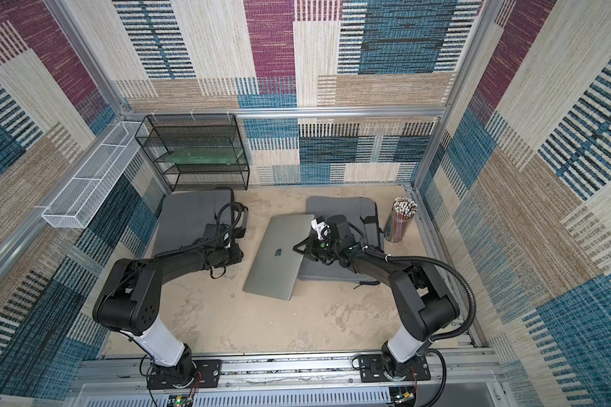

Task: Open the zippered laptop bag and take out the laptop
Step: Move the zippered laptop bag to the center of the board, then place the laptop at the center of the board.

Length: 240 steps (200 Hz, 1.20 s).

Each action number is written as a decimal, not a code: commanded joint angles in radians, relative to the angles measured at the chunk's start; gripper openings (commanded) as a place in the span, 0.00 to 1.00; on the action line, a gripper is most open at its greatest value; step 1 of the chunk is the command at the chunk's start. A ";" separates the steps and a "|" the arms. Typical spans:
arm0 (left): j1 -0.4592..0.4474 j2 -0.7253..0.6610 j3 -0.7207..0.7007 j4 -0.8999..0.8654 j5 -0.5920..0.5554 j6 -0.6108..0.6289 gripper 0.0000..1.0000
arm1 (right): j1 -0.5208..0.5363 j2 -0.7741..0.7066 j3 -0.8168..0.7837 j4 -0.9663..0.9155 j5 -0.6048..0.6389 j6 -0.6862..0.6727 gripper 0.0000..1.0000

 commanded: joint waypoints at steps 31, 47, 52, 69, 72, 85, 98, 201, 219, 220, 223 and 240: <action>0.027 -0.046 -0.050 -0.125 -0.167 -0.075 0.35 | 0.062 0.072 0.039 0.184 -0.096 0.048 0.00; 0.029 -0.073 -0.060 -0.139 -0.184 -0.092 0.35 | 0.077 0.097 0.043 0.191 -0.100 0.055 0.00; 0.029 -0.084 -0.064 -0.143 -0.189 -0.098 0.35 | 0.082 0.103 0.044 0.194 -0.100 0.057 0.00; 0.029 -0.115 -0.082 -0.147 -0.190 -0.115 0.35 | 0.099 0.124 0.046 0.199 -0.099 0.062 0.00; 0.029 -0.119 -0.084 -0.145 -0.187 -0.117 0.35 | 0.102 0.130 0.048 0.198 -0.098 0.063 0.00; 0.029 -0.138 -0.088 -0.145 -0.158 -0.113 0.37 | 0.112 0.149 0.051 0.197 -0.092 0.060 0.00; 0.029 -0.160 -0.087 -0.148 -0.119 -0.111 0.40 | 0.120 0.173 0.057 0.191 -0.089 0.055 0.00; 0.028 -0.417 -0.090 -0.199 0.004 -0.136 0.75 | 0.162 0.410 0.248 -0.091 -0.108 -0.112 0.11; 0.027 -0.430 -0.090 -0.194 0.013 -0.143 0.81 | 0.157 0.440 0.286 -0.160 -0.084 -0.148 0.14; 0.027 -0.430 -0.090 -0.194 0.013 -0.143 0.81 | 0.156 0.442 0.287 -0.163 -0.083 -0.149 0.15; 0.027 -0.430 -0.090 -0.194 0.014 -0.144 0.82 | 0.154 0.447 0.293 -0.174 -0.080 -0.154 0.15; 0.027 -0.430 -0.091 -0.196 0.018 -0.146 0.84 | 0.151 0.475 0.316 -0.218 -0.074 -0.179 0.21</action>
